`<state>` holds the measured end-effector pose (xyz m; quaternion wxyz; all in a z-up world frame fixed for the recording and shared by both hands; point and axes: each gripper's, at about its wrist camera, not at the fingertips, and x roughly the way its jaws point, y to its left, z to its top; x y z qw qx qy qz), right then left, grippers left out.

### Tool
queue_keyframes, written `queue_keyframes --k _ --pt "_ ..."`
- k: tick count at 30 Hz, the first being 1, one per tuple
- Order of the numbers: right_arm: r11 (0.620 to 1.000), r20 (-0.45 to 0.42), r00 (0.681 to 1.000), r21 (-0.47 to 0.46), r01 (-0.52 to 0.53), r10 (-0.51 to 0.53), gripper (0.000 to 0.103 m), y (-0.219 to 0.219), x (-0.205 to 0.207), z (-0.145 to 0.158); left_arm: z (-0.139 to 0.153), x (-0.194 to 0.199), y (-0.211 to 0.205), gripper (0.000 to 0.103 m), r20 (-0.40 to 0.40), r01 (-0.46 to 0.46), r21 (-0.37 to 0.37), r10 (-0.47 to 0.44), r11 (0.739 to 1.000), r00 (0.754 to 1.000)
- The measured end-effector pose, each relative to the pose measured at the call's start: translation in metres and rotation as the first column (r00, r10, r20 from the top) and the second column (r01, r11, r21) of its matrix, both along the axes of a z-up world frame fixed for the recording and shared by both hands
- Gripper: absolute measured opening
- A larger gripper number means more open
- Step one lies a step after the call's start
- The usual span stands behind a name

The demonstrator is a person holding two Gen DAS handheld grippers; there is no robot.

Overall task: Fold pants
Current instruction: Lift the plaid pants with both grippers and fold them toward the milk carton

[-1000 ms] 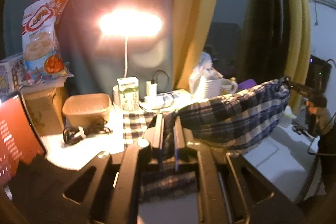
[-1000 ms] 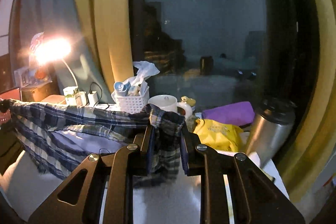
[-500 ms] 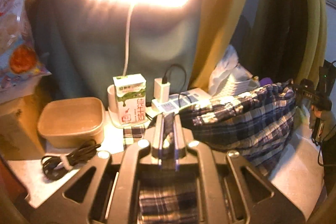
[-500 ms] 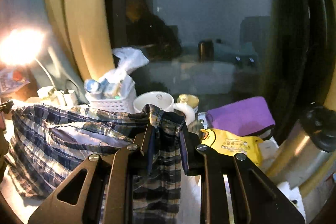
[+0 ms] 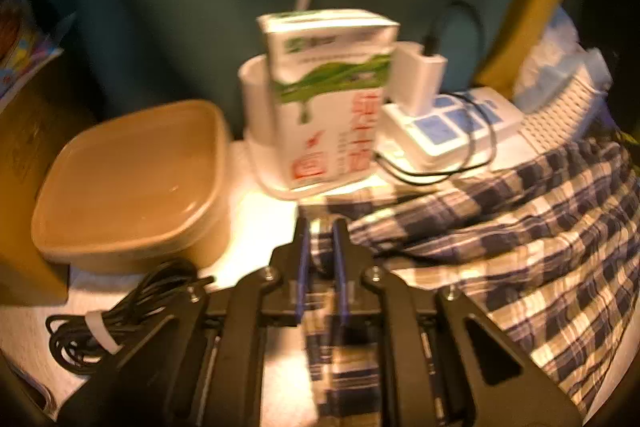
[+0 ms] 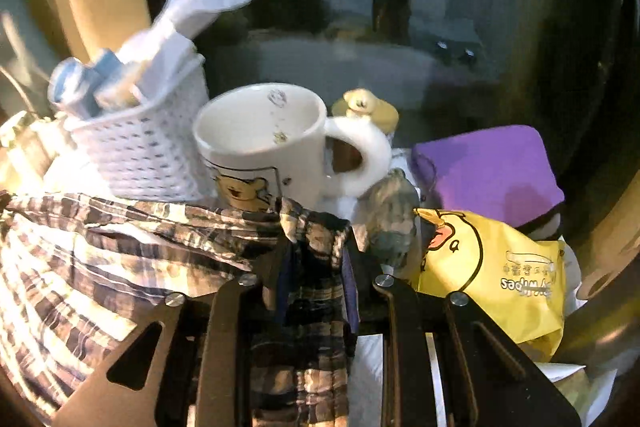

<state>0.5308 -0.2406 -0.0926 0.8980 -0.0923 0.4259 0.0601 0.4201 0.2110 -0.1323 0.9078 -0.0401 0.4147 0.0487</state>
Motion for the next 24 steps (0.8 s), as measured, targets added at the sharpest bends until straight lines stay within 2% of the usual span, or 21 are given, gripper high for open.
queue_keyframes --k 4,7,10,16,20,24 --pt "0.997 0.008 1.000 -0.070 0.016 -0.015 0.041 0.006 0.001 -0.002 0.010 -0.012 0.010 0.014 0.033 -0.042 -0.017 0.043 0.999 0.999" --pt "0.997 0.018 1.000 -0.073 0.024 -0.023 0.054 0.006 -0.006 0.003 0.024 -0.022 0.019 0.015 0.074 -0.043 -0.047 0.047 0.998 0.996" --pt "0.998 0.036 0.999 -0.062 0.028 -0.026 0.055 0.005 -0.019 0.014 0.028 -0.029 0.014 0.016 0.076 -0.002 -0.054 0.006 0.999 0.997" --pt "0.999 0.030 0.999 -0.039 -0.023 0.024 0.056 0.015 -0.037 0.021 0.001 -0.009 -0.022 0.018 -0.016 0.143 -0.046 -0.144 0.989 0.989" --pt "0.999 0.021 0.999 -0.027 -0.034 0.034 0.056 0.019 -0.043 0.019 -0.010 0.009 -0.031 0.019 -0.071 0.132 0.013 -0.130 0.991 0.989" --pt "1.000 0.016 1.000 -0.003 -0.026 0.026 0.056 0.018 -0.045 0.017 -0.020 0.012 -0.020 0.018 -0.083 0.069 -0.015 -0.070 0.998 0.994"
